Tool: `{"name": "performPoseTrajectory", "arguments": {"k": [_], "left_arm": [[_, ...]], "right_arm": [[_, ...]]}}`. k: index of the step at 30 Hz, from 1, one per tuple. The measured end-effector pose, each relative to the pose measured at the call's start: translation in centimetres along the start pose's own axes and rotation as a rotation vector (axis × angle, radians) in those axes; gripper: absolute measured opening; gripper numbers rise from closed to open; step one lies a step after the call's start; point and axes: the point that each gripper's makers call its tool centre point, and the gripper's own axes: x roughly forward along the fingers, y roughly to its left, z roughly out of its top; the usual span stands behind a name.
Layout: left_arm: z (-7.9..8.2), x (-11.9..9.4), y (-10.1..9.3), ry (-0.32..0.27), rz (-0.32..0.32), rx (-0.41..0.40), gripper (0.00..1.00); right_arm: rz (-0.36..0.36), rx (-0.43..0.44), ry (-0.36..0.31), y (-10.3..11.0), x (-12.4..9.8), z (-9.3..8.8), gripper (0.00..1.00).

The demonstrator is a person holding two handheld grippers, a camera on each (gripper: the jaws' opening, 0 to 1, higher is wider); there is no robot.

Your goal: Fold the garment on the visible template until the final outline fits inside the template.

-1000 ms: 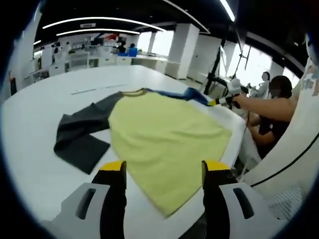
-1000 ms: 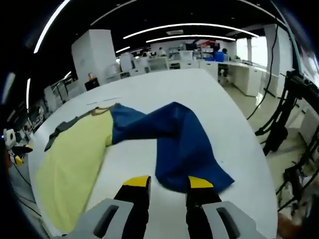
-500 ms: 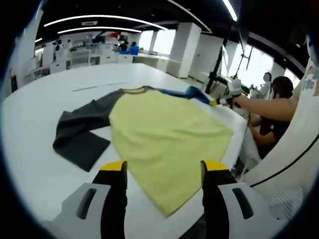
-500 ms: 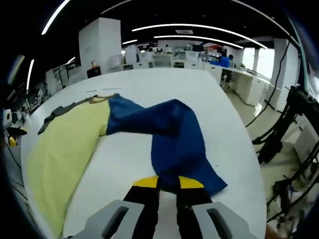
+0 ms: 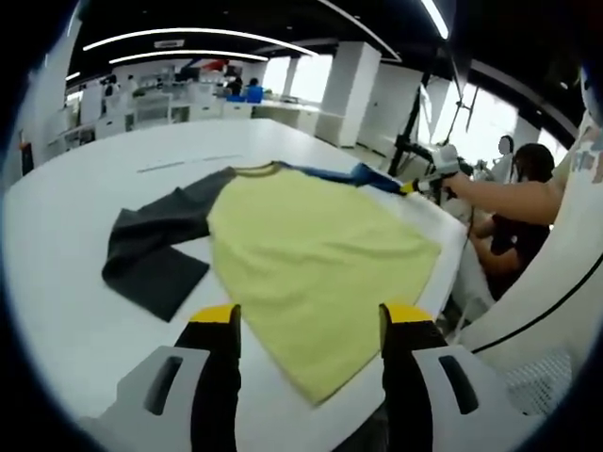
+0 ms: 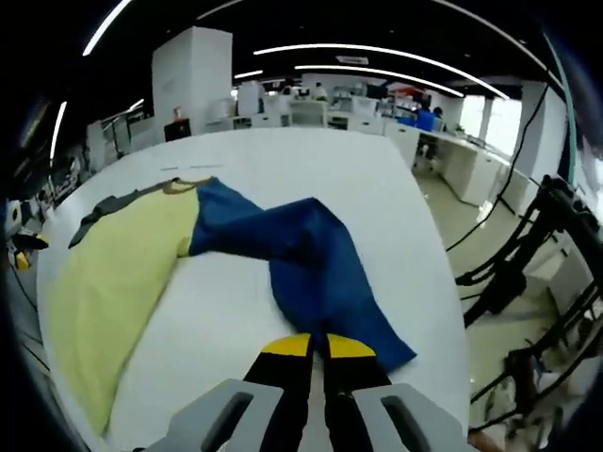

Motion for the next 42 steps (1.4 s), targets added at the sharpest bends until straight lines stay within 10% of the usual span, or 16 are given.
{"name": "performPoseTrajectory", "arguments": {"k": [23,42], "left_arm": [[-0.1,0.0,-0.5,0.004,-0.003,-0.006,0.55],[-0.3,0.0,-0.6,0.010,0.002,-0.017,0.55]], "right_arm": [[-0.082,-0.134,0.086,-6.1,-2.2,1.5,0.00],[-0.088,-0.158,0.133,-6.0,-3.1,2.4,0.00]]}}
